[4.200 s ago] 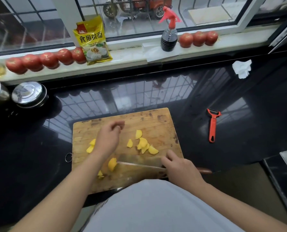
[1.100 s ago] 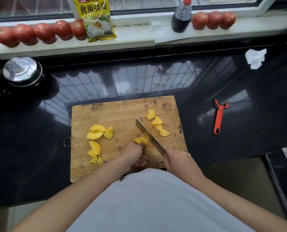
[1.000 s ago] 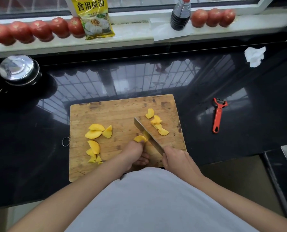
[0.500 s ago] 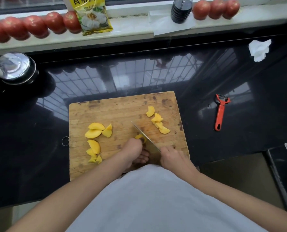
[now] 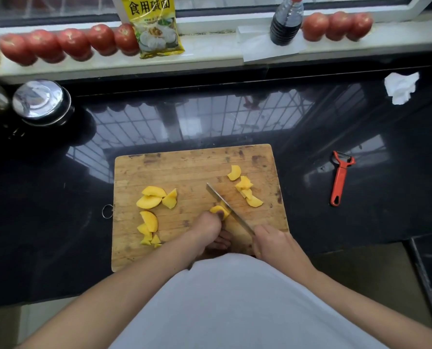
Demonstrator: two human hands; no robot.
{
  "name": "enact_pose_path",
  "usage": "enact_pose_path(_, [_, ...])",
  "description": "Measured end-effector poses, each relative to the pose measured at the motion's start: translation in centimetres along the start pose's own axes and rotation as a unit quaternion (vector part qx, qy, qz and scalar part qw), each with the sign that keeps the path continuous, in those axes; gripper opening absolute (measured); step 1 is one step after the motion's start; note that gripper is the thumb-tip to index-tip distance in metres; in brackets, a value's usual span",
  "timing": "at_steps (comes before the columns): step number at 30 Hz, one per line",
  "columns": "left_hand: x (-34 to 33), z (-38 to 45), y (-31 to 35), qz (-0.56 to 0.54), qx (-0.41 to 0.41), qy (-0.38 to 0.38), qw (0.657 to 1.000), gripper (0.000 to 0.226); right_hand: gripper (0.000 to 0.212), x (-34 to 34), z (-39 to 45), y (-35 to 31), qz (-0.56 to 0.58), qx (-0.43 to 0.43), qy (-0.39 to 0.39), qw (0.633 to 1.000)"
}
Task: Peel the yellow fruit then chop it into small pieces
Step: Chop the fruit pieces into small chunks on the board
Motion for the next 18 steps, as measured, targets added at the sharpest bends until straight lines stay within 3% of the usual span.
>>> enact_pose_path(12, [-0.4, -0.5, 0.2, -0.009, 0.019, 0.003, 1.0, 0.057, 0.017, -0.3, 2.1, -1.3, -0.014, -0.057, -0.096, 0.994])
enact_pose_path(18, [-0.1, -0.1, -0.2, 0.008, 0.01, 0.006, 1.0, 0.057, 0.015, -0.1, 3.4, -2.1, 0.022, -0.032, -0.014, 0.999])
Point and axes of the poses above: each hand's wrist, its own z-axis towards the middle knuckle, its own x-axis out of the back of the hand, y = z × x, the point moved 2 cm from there along z, towards the middle knuckle, and after that the axes turned 11 degrees about -y, right-handed, at the moved point
